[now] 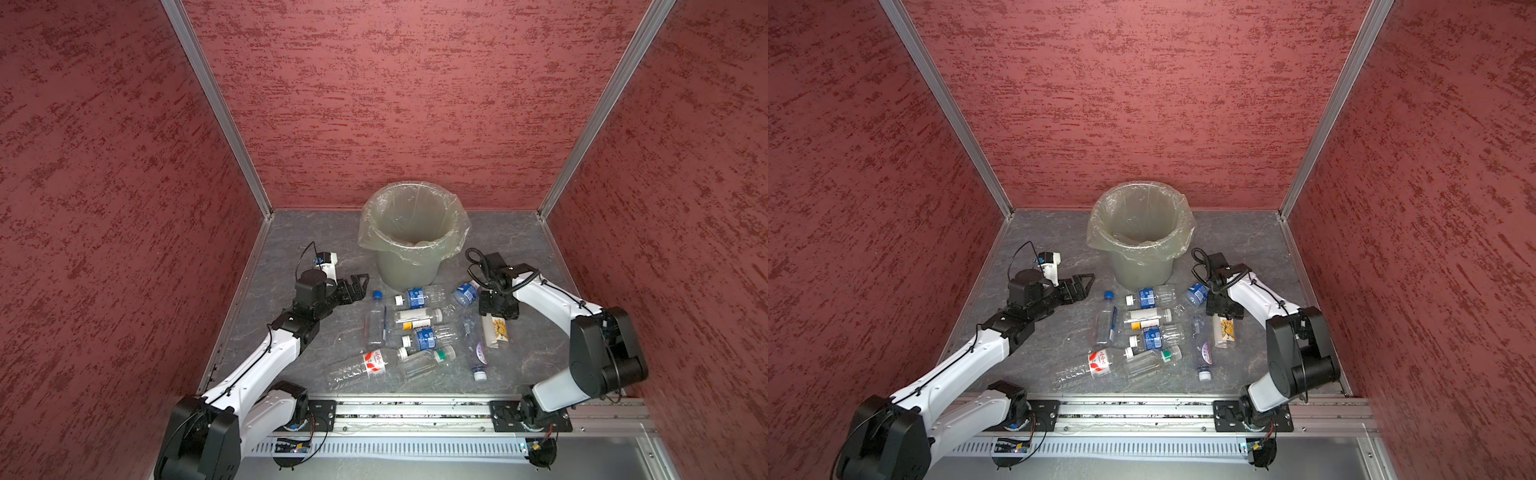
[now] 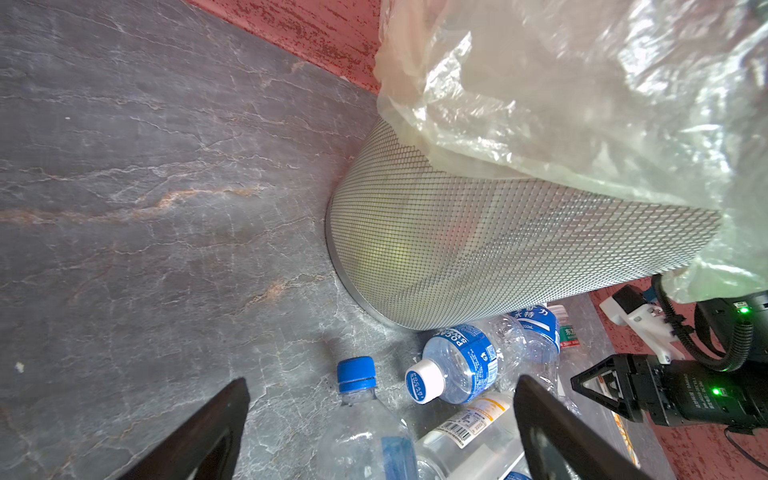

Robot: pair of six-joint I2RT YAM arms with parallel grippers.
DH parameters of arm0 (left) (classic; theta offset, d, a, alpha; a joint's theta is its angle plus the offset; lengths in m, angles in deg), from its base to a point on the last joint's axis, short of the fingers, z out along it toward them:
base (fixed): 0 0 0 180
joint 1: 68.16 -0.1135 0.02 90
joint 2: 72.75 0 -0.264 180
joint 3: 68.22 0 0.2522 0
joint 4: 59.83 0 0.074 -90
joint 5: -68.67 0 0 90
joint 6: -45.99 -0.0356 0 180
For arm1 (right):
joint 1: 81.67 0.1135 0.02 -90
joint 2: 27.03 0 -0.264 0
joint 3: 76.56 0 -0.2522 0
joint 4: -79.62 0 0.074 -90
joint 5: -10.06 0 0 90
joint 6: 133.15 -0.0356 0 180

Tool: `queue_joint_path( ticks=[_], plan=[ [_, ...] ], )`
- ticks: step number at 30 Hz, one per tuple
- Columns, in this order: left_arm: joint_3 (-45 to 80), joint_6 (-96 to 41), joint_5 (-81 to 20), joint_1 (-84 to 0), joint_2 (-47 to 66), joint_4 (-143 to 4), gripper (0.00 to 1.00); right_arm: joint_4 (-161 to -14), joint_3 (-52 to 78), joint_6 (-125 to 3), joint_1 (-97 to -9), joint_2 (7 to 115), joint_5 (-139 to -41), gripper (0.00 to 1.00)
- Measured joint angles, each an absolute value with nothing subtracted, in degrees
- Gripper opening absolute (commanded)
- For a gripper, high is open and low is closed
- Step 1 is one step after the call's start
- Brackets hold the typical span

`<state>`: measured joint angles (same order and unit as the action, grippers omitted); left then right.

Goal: Throw the plastic bottles in the bin
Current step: 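Close the right gripper on the green-label tea bottle's neck and lift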

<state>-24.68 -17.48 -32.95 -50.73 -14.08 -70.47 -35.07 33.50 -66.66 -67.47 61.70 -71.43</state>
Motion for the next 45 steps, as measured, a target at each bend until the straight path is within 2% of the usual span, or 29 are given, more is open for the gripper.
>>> queue_joint_path(
  ticks=[9,16,24,31,36,41,45],
  plan=[
    [-24.7,-17.5,-32.8,-50.8,-12.1,-70.4,1.0,-39.0,33.0,-66.0,-70.6,63.9,-72.9,0.7],
    [-24.7,-17.4,-33.1,-51.8,-10.6,-70.1,1.0,-41.0,33.0,-65.5,-71.5,66.7,-74.4,0.7],
    [-24.7,-16.8,-34.4,-53.2,-8.4,-70.0,0.99,-42.6,33.0,-65.0,-73.4,67.0,-76.4,0.63],
    [-24.7,-16.4,-35.4,-53.8,-7.5,-70.0,1.0,-43.7,33.0,-64.8,-73.6,68.9,-77.3,0.71],
    [-24.7,-16.4,-35.7,-54.2,-7.5,-70.0,0.99,-45.2,32.8,-64.8,-74.0,71.0,-78.1,0.65],
    [-24.7,-16.3,-36.1,-54.4,-7.4,-70.0,0.99,-45.4,32.8,-64.7,-74.0,70.8,-78.2,0.52],
    [-24.7,-16.2,-36.5,-54.4,-6.8,-69.7,1.0,-44.7,33.0,-64.8,-74.0,69.3,-78.2,0.51]
  ],
)
